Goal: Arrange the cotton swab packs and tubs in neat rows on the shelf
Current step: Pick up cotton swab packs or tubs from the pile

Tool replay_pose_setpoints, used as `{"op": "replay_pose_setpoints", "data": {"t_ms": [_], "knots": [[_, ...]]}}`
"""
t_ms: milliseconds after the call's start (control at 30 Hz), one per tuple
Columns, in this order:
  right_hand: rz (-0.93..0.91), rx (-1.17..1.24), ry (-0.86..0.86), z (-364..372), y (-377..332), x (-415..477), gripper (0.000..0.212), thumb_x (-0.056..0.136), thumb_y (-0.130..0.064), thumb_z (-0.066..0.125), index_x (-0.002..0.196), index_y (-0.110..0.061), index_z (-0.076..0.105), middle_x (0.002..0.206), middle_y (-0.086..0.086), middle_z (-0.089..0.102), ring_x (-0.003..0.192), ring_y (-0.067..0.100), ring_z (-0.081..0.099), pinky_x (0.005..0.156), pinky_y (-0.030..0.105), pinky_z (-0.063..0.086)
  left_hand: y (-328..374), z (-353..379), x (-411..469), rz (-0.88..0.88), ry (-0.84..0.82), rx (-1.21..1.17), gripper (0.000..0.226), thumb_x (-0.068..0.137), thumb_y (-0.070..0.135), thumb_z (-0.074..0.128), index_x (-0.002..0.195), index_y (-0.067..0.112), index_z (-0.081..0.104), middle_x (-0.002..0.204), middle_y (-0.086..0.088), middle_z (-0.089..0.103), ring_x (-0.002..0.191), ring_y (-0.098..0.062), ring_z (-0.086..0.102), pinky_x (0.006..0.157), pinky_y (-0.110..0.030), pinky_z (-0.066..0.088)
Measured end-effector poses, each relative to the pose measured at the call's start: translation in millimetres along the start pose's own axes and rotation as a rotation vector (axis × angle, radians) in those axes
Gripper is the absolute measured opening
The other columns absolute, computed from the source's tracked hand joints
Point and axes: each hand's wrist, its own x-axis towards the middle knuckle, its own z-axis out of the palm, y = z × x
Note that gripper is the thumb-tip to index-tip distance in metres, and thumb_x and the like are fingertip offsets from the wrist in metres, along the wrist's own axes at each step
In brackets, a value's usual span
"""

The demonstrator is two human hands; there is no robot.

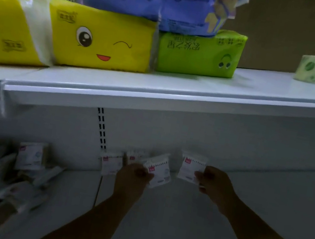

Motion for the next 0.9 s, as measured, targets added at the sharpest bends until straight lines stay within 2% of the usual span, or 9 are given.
{"op": "replay_pose_setpoints", "data": {"t_ms": [67, 167, 267, 333, 400, 500, 667, 767, 900], "knots": [[-0.011, -0.063, 0.012, -7, 10, 8, 0.012, 0.087, -0.016, 0.066, 0.076, -0.02, 0.064, 0.087, 0.012, 0.069, 0.079, 0.032, 0.064, 0.077, 0.047, 0.054, -4, 13, 5, 0.059, 0.009, 0.148, 0.025, 0.079, 0.017, 0.074, 0.061, 0.021, 0.057, 0.082, -0.004, 0.068, 0.08, -0.018, 0.063, 0.073, -0.029, 0.056], [-0.041, -0.195, -0.016, -11, 21, 17, 0.013, 0.086, -0.018, 0.067, 0.073, -0.019, 0.063, 0.08, 0.01, 0.066, 0.077, 0.027, 0.061, 0.073, 0.044, 0.05, 0, 24, 17, 0.093, 0.062, 0.232, 0.014, 0.08, 0.02, 0.072, 0.074, 0.015, 0.062, 0.078, -0.001, 0.063, 0.078, -0.014, 0.058, 0.057, -0.007, 0.039], [-0.074, -0.226, 0.004, -8, 29, 27, 0.001, 0.087, -0.02, 0.066, 0.087, -0.019, 0.066, 0.085, 0.005, 0.064, 0.077, 0.019, 0.06, 0.071, 0.032, 0.047, 5, 33, 23, 0.125, 0.11, 0.246, 0.029, 0.079, 0.019, 0.074, 0.104, 0.014, 0.061, 0.094, -0.004, 0.068, 0.089, -0.018, 0.061, 0.07, -0.018, 0.045], [-0.097, -0.31, 0.013, -5, 31, 34, 0.008, 0.089, -0.026, 0.063, 0.094, -0.02, 0.067, 0.087, -0.001, 0.062, 0.071, 0.009, 0.055, 0.06, 0.019, 0.041, 4, 37, 24, 0.188, 0.093, 0.371, 0.05, 0.082, 0.025, 0.07, 0.127, 0.022, 0.05, 0.108, -0.002, 0.069, 0.101, -0.021, 0.063, 0.084, -0.028, 0.05], [-0.112, -0.398, 0.009, -2, 30, 40, 0.017, 0.09, -0.028, 0.061, 0.1, -0.016, 0.069, 0.091, 0.001, 0.065, 0.073, 0.01, 0.055, 0.058, 0.015, 0.038, 3, 36, 26, 0.24, 0.05, 0.496, 0.057, 0.087, 0.03, 0.064, 0.138, 0.031, 0.038, 0.115, 0.002, 0.067, 0.107, -0.02, 0.062, 0.09, -0.031, 0.05], [-0.124, -0.474, 0.011, 1, 27, 50, 0.023, 0.092, -0.027, 0.058, 0.107, -0.012, 0.068, 0.105, 0.008, 0.068, 0.091, 0.02, 0.061, 0.069, 0.021, 0.036, 7, 33, 32, 0.342, 0.02, 0.736, 0.042, 0.092, 0.038, 0.052, 0.132, 0.028, 0.043, 0.12, 0.001, 0.061, 0.109, -0.019, 0.059, 0.088, -0.031, 0.048], [-0.116, -0.523, 0.0, 10, 22, 62, 0.029, 0.094, -0.026, 0.054, 0.119, -0.015, 0.063, 0.119, 0.008, 0.065, 0.109, 0.023, 0.06, 0.081, 0.024, 0.039, 14, 28, 42, 0.376, 0.014, 0.982, 0.042, 0.095, 0.037, 0.046, 0.135, 0.023, 0.043, 0.132, -0.002, 0.051, 0.115, -0.021, 0.055, 0.089, -0.033, 0.045], [-0.095, -0.55, -0.021, 18, 19, 67, 0.031, 0.094, -0.027, 0.053, 0.12, -0.013, 0.063, 0.121, 0.01, 0.064, 0.109, 0.026, 0.06, 0.088, 0.03, 0.045, 19, 25, 46, 0.329, 0.0, 0.985, 0.042, 0.094, 0.036, 0.049, 0.133, 0.023, 0.043, 0.128, -0.003, 0.057, 0.114, -0.022, 0.057, 0.089, -0.032, 0.045], [-0.045, -0.58, -0.037, 20, 18, 69, 0.033, 0.091, -0.031, 0.059, 0.113, -0.008, 0.068, 0.114, 0.015, 0.066, 0.103, 0.029, 0.062, 0.08, 0.029, 0.046, 28, 15, 35, 0.28, -0.056, 0.897, 0.05, 0.089, 0.04, 0.056, 0.131, 0.018, 0.04, 0.118, -0.007, 0.062, 0.106, -0.026, 0.061, 0.085, -0.035, 0.049]]}}
